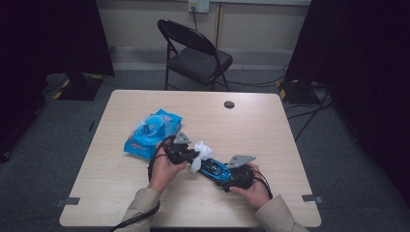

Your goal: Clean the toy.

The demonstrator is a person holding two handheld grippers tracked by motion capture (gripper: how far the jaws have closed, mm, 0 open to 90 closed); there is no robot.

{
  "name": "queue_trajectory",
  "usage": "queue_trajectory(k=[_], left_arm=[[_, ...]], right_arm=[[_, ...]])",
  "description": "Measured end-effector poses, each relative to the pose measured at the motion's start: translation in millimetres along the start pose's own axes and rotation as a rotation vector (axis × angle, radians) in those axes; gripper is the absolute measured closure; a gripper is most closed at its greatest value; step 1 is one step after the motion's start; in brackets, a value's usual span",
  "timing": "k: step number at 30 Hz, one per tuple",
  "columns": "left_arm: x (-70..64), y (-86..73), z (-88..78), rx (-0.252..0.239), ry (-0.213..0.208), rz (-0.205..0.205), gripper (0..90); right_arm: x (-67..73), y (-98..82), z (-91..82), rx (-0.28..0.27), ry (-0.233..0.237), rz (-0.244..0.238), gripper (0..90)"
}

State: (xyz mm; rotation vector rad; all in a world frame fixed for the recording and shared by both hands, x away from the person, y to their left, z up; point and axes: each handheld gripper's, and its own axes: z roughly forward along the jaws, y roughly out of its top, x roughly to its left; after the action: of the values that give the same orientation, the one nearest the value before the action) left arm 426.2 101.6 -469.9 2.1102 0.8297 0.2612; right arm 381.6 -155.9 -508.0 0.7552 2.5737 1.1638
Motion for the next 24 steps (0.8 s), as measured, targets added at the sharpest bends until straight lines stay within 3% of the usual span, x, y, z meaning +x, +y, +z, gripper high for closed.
queue_trajectory(k=[8,20,24], left_arm=[[0.1,-9.4,-8.8,0.003,-0.004,-0.008,84.4],[-9.3,-18.1,-22.2,0.004,-0.015,0.021,84.3],[-11.8,-22.2,-27.2,0.025,-0.017,0.024,84.3]], right_arm=[[0.0,0.0,0.0,0.000,0.000,0.000,26.1],[0.0,0.0,0.0,0.000,0.000,0.000,26.1],[0.0,0.0,0.0,0.001,0.000,0.000,26.1]])
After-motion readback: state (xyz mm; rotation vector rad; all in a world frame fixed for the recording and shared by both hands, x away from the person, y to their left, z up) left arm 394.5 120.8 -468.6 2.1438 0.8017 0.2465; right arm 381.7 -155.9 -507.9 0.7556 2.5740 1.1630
